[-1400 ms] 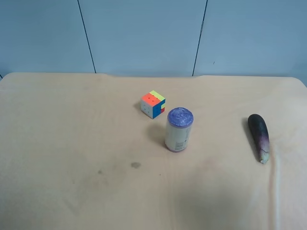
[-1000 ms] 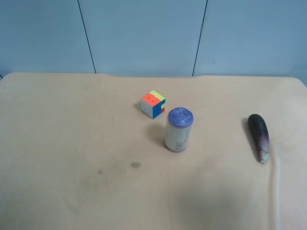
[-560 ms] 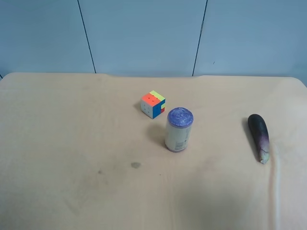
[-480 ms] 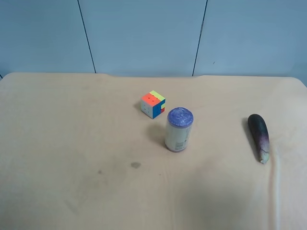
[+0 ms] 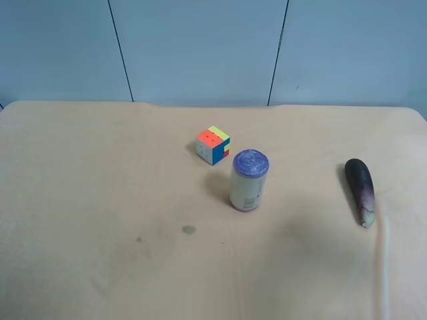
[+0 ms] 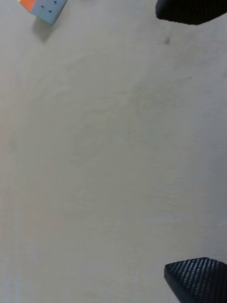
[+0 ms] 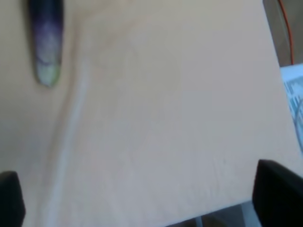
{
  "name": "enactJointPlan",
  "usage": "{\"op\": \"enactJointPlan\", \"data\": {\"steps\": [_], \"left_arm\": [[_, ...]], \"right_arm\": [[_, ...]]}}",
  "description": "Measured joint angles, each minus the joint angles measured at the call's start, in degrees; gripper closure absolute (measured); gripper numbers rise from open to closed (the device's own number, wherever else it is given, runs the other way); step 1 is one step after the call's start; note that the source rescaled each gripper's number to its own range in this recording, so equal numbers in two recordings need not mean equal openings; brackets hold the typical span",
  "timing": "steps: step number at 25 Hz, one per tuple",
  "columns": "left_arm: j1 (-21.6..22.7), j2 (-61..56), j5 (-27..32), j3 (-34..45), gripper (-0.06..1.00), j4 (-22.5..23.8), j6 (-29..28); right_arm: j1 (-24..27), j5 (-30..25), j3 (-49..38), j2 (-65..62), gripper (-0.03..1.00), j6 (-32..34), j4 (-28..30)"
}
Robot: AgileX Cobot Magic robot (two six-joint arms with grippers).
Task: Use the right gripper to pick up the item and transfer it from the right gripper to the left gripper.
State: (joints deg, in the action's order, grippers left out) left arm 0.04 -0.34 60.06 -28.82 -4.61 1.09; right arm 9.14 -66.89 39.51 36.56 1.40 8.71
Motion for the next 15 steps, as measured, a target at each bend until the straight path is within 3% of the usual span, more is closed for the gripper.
{"op": "enactJointPlan", "data": {"steps": [9, 15], "left_arm": [[0.0, 0.0, 0.0, 0.0, -0.06, 0.0, 0.0], [0.0, 0.0, 0.0, 0.0, -0.06, 0.0, 0.0]], "right_arm": [[0.0, 9.7, 0.0, 17.4, 0.06, 0.0, 1.0], [0.0, 16.5, 0.0, 28.3, -0.02, -3.5, -0.5]]}}
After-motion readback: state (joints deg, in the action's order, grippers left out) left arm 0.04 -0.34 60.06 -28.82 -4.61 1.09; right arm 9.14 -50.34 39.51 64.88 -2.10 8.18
